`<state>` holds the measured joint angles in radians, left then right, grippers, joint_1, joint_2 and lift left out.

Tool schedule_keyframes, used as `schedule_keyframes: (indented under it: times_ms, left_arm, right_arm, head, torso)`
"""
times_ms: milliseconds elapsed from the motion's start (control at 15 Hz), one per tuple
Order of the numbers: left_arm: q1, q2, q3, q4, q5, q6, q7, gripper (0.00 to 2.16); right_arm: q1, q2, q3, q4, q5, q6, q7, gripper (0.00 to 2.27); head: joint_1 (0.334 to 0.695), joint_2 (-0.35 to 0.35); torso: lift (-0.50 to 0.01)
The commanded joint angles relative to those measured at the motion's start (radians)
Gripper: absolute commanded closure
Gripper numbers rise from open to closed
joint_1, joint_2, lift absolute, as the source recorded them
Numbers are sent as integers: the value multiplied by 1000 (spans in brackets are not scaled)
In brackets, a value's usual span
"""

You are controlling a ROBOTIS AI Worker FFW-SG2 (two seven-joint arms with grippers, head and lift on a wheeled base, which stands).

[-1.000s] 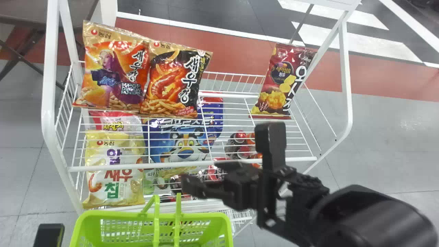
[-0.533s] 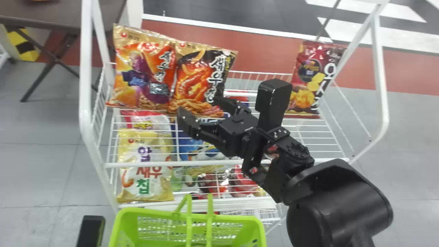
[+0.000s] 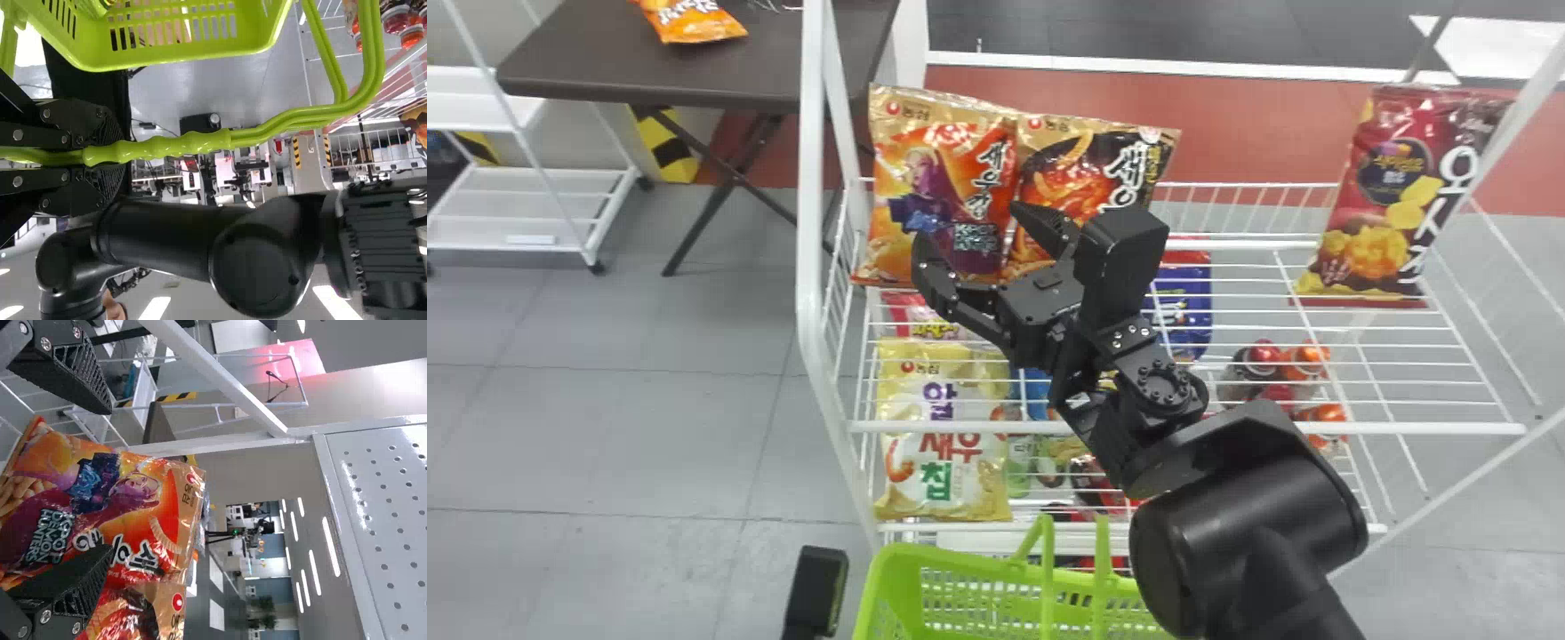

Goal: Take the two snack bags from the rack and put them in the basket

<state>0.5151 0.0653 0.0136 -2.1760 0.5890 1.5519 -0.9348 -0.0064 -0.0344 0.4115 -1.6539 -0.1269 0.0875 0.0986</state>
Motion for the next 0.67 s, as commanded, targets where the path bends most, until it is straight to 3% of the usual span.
schedule_keyframes:
  times_ms: [0,267,600]
  left_arm:
    - [-4,2,0,10,-3,19,-7,1771]
    - [-6,2,3,9,9,19,-16,1771]
    - [-12,2,0,5,14,19,-15,1771]
  right_arm:
    - [-73,28,36,131,3,-76,-37,87]
    - [-193,35,43,296,1,-104,-48,87]
    - [-274,35,47,411,-50,-104,-60,87]
  head:
    - [695,12]
    - [695,39]
    - [695,23]
  torso:
    - [-11]
    - [-11]
    - [-11]
